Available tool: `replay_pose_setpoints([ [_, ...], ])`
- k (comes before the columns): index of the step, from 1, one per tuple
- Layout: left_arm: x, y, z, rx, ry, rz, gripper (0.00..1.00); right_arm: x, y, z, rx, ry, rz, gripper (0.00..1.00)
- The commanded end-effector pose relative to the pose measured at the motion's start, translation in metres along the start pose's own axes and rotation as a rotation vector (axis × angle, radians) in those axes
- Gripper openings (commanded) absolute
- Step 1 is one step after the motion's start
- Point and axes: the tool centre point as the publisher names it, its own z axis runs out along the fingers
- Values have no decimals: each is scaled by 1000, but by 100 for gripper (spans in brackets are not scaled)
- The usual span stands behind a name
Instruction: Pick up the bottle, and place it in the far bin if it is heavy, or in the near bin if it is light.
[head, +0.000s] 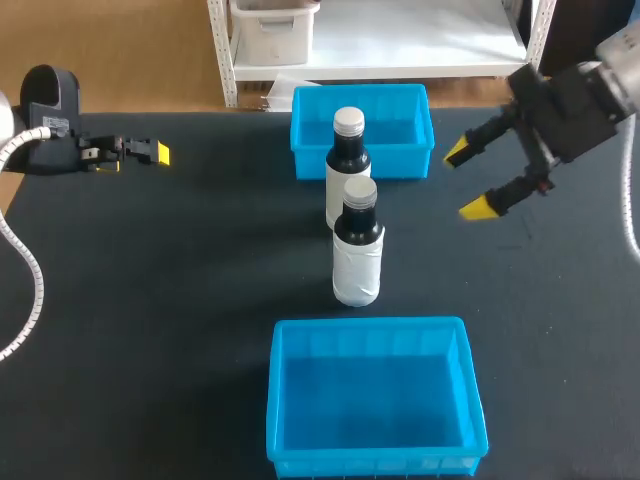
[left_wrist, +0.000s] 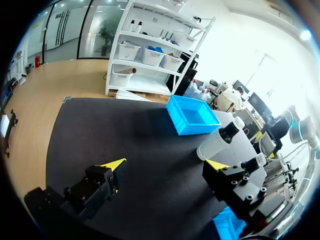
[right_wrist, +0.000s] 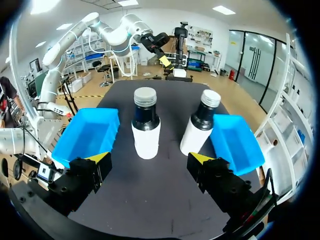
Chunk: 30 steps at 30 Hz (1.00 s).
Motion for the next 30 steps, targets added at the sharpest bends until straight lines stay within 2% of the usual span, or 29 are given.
replay_pose_setpoints([
  [1, 0, 0, 0, 0, 0, 0, 100, -6, -5, 24, -10, -1, -8, 100],
  [11, 0, 0, 0, 0, 0, 0, 100, -17, -12, 55, -12, -34, 6, 100],
  [23, 0, 0, 0, 0, 0, 0, 100, -44, 6, 81, -72, -96, -14, 100],
  [30, 0, 0, 0, 0, 0, 0, 100, -51, 9, 92, -59, -104, 9, 100],
])
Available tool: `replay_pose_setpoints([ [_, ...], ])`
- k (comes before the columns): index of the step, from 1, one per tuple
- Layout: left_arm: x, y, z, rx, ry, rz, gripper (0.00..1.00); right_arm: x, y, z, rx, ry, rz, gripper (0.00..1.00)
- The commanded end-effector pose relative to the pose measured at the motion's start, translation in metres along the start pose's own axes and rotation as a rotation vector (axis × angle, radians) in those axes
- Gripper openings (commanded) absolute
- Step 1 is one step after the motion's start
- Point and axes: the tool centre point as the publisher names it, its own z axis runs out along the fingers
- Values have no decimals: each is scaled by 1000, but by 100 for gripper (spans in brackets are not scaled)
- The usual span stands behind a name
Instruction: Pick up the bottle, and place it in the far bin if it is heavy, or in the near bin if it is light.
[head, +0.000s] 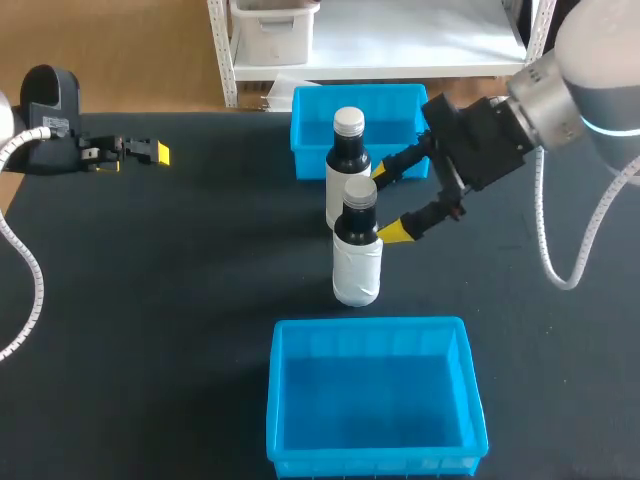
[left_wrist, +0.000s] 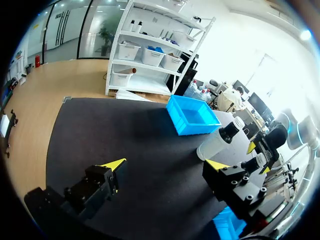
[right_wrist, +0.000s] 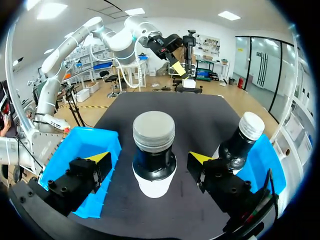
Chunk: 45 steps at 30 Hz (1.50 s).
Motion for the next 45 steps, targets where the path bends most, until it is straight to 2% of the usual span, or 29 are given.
replay_pose_setpoints([
  [1, 0, 0, 0, 0, 0, 0, 100, -2, -1, 8, 12, 2, 9, 100],
  [13, 0, 0, 0, 0, 0, 0, 100, -4, -2, 25, 24, 7, 26, 100],
  [37, 0, 0, 0, 0, 0, 0, 100, -9, -6, 31, 41, -21, 33, 100],
  [38, 0, 0, 0, 0, 0, 0, 100, -9, -7, 31, 41, -22, 33, 89],
  [45, 0, 0, 0, 0, 0, 0, 100, -9, -8, 32, 43, -25, 32, 66],
])
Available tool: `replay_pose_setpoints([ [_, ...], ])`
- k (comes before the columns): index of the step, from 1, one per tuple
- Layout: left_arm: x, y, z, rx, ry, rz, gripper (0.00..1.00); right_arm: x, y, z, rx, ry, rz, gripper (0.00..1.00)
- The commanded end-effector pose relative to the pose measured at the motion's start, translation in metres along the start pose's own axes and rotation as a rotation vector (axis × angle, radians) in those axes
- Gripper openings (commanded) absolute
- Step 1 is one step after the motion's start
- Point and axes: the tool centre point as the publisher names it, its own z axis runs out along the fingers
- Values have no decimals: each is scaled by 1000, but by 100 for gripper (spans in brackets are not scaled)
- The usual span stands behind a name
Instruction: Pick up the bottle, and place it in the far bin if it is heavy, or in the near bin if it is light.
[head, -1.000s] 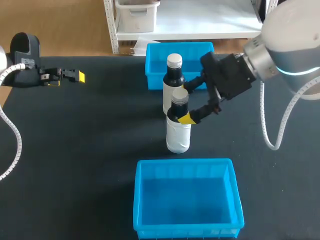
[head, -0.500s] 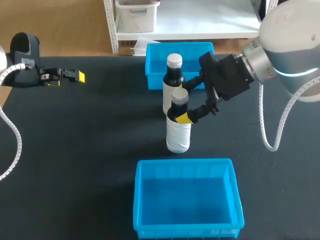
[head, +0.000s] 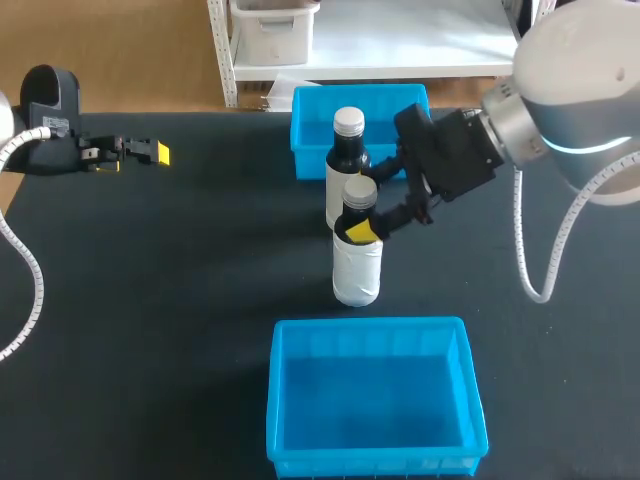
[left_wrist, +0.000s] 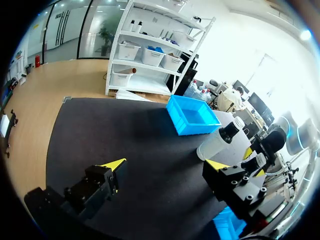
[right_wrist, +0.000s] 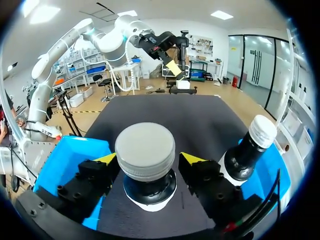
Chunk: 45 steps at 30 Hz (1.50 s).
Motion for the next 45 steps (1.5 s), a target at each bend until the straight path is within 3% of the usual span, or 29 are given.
replay_pose_setpoints([
  [1, 0, 0, 0, 0, 0, 0, 100, 0, -1, 2, 2, -4, -1, 63],
  [3, 0, 0, 0, 0, 0, 0, 100, 0, -2, 2, 5, -4, 0, 51],
  [10, 0, 0, 0, 0, 0, 0, 100, 1, -2, -1, 11, -4, 1, 35],
  [12, 0, 0, 0, 0, 0, 0, 100, 0, -1, -3, 5, -14, -2, 27],
  [17, 0, 0, 0, 0, 0, 0, 100, -5, 3, -12, -12, -27, -16, 25],
  [20, 0, 0, 0, 0, 0, 0, 100, -9, 7, -19, -17, -27, -26, 7],
  [24, 0, 0, 0, 0, 0, 0, 100, -15, 13, -29, -23, -22, -37, 18],
  [45, 0, 0, 0, 0, 0, 0, 100, -9, 39, -120, -23, -18, -21, 21],
])
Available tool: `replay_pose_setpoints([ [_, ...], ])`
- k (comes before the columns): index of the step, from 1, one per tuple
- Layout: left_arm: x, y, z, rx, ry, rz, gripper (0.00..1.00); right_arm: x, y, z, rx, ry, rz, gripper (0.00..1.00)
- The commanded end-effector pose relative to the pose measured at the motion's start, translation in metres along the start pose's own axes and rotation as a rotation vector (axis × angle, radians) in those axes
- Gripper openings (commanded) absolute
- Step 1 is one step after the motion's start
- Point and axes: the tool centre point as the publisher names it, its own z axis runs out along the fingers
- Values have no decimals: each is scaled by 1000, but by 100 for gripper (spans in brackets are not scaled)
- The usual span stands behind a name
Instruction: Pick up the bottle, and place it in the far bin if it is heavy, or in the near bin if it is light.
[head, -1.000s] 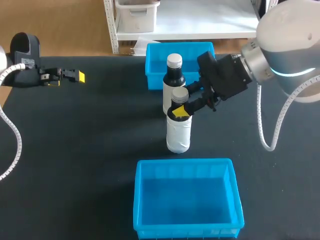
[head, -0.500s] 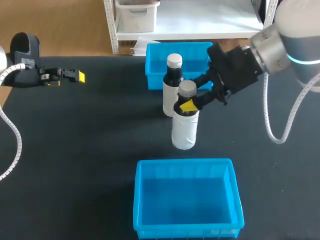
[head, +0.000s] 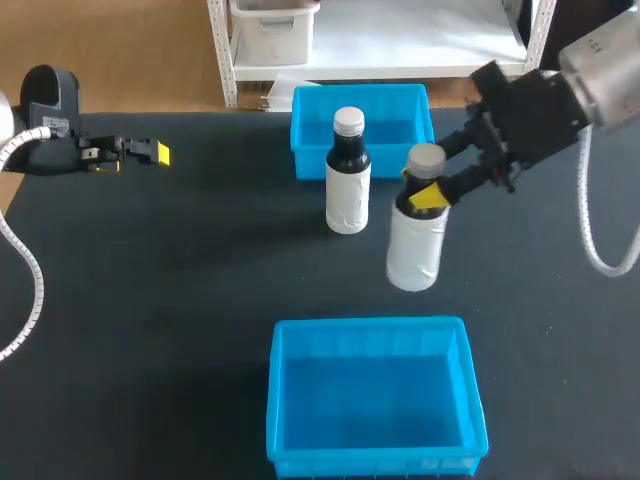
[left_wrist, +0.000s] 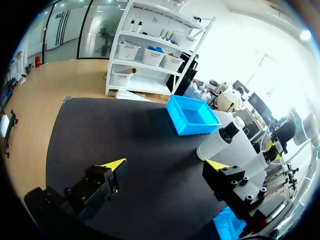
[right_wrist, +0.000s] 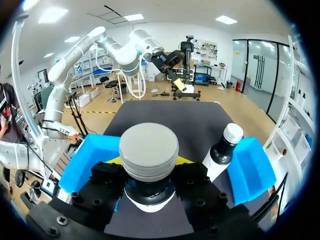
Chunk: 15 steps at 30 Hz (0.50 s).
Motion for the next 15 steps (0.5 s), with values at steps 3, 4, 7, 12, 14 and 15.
replay_pose_setpoints([
  [3, 0, 0, 0, 0, 0, 0, 100, 5, 18, -36, 19, 3, 18, 23],
  [4, 0, 0, 0, 0, 0, 0, 100, 7, 19, -39, 22, 5, 24, 23],
  [7, 0, 0, 0, 0, 0, 0, 100, 12, 24, -50, 29, 7, 42, 24],
  [12, 0, 0, 0, 0, 0, 0, 100, 18, 33, -66, 47, 29, 56, 35],
  [14, 0, 0, 0, 0, 0, 0, 100, 20, 35, -70, 56, 36, 64, 37],
  [15, 0, 0, 0, 0, 0, 0, 100, 21, 35, -72, 59, 38, 68, 37],
])
